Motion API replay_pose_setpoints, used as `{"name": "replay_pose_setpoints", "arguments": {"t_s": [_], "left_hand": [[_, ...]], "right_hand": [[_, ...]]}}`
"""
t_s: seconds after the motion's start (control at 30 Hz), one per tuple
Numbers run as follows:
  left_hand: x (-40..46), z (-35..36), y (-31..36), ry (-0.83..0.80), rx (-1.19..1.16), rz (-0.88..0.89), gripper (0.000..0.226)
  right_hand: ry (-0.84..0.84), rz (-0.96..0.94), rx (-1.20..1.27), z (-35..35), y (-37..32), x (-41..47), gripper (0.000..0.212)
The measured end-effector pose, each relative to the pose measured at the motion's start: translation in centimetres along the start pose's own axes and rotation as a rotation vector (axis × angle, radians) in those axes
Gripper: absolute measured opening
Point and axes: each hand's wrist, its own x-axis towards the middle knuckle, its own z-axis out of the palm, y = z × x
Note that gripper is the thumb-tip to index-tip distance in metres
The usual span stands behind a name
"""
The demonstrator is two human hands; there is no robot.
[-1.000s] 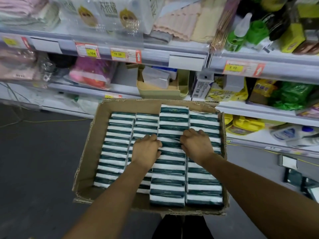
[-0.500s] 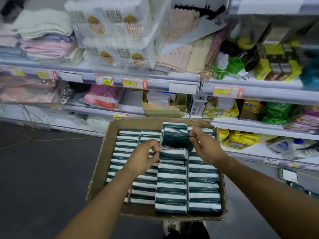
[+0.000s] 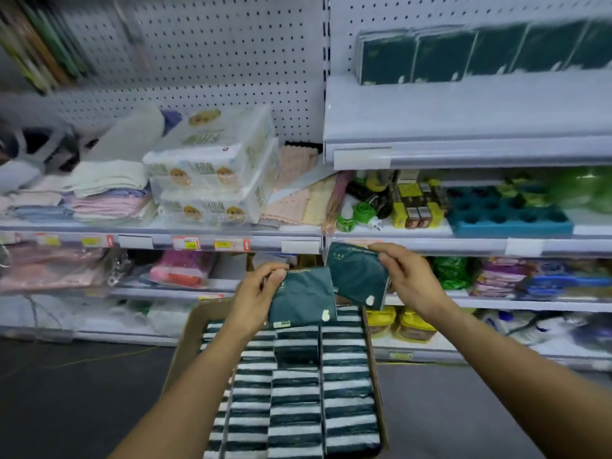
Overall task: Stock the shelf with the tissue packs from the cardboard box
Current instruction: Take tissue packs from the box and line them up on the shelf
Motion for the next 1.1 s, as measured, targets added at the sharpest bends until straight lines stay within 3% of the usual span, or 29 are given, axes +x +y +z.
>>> {"name": "replay_pose_setpoints", "arguments": {"t_s": [0.1, 0.23, 0.53, 0.7, 0.93, 1.1], "left_hand": [[1.1, 0.9, 4.1, 0.04, -0.04, 0.056, 0.019], [1.7, 3.9, 9.7, 0.109, -0.059, 0.128, 0.024], [3.1, 13.0, 19.8, 0.182, -0.095, 0.207, 0.019], [4.9, 15.6, 24.5, 0.249, -0.066, 0.243, 0.02], [9.8, 14.8, 30.0, 0.327, -0.112, 0.309, 0.017], [15.6, 14.6, 31.4, 0.315, -0.132, 0.355, 0.018]], "right_hand": [[0.039, 0.044, 0.116, -4.1, -0.9, 0.2, 0.022], [0.087, -0.045, -0.005, -11.2, -0.7, 0.3, 0.022], [0.072, -0.107, 0.031, -25.5, -1.2, 0.6, 0.021], [0.189, -0.18, 0.05, -32.3, -2.2, 1.9, 0.018], [0.419, -0.29, -0.005, -37.1, -3.1, 8.5, 0.021], [0.426, -0.304, -0.305, -37.7, -0.7, 14.0, 0.021]]}}
